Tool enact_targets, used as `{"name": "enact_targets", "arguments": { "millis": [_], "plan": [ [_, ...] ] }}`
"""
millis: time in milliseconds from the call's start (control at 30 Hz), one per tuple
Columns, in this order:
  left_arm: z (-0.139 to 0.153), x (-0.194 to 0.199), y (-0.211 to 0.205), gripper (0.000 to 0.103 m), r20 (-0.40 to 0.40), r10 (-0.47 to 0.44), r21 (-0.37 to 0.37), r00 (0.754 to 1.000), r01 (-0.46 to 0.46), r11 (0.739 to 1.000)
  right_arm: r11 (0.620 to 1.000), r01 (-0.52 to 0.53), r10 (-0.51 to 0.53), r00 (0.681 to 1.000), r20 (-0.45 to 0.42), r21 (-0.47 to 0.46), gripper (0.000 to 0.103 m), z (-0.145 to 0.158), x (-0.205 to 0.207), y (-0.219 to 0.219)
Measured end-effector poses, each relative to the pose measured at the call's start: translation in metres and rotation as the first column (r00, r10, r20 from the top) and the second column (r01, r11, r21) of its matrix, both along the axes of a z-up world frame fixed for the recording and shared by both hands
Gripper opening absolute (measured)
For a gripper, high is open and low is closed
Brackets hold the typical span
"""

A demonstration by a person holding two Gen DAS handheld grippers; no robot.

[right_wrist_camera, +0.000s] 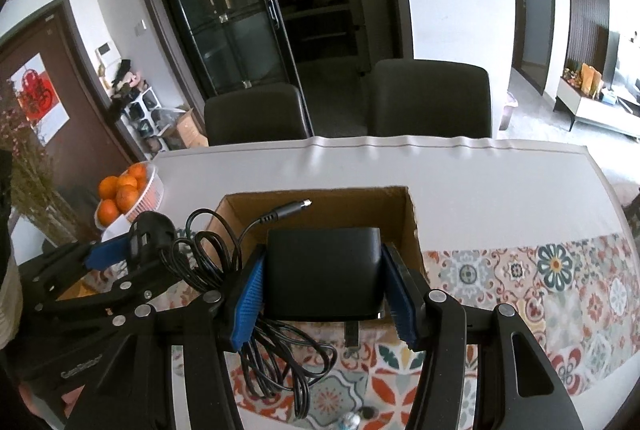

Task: Organize rigid objects
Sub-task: 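Lift the adapter and puck and carry them over the box, then open both grippers to drop the adapter and puck into the box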

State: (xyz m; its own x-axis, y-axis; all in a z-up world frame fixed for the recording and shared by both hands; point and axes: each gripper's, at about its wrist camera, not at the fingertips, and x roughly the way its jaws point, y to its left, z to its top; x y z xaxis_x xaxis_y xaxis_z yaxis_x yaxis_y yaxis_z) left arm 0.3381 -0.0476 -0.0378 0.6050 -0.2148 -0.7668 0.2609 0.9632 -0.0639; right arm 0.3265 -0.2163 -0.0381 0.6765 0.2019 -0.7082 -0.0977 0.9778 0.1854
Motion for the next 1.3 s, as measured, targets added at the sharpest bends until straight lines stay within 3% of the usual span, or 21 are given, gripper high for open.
{"name": "enact_targets", "arguments": {
  "millis": [500, 1000, 1067, 1133, 1300],
  "plan": [
    [-0.046, 0.062, -0.004, 0.055, -0.152, 0.024, 0.008, 0.988, -0.023, 1.000, 0.997, -0.041, 0.035, 0.994, -0.105, -0.059, 0.055, -0.031, 0.068, 0.004],
    [-0.090, 0.074, -0.007, 0.055, -0.269, 0.066, 0.060, 0.961, -0.051, 0.997, 0.996, -0.069, 0.055, 0.977, -0.205, -0.062, 0.057, -0.075, 0.095, 0.006],
    [-0.089, 0.074, -0.007, 0.055, -0.263, 0.065, 0.058, 0.963, -0.051, 0.997, 0.996, -0.074, 0.060, 0.976, -0.208, -0.058, 0.058, -0.078, 0.096, 0.006],
    [-0.085, 0.073, -0.007, 0.061, -0.244, 0.068, 0.065, 0.967, -0.054, 0.996, 0.996, -0.064, 0.049, 0.979, -0.198, -0.069, 0.073, -0.076, 0.095, 0.005],
    [-0.066, 0.063, -0.007, 0.071, -0.170, 0.088, 0.100, 0.981, -0.072, 0.992, 0.993, -0.019, 0.000, 0.988, -0.156, -0.117, 0.073, -0.063, 0.086, 0.001]
  ]
}}
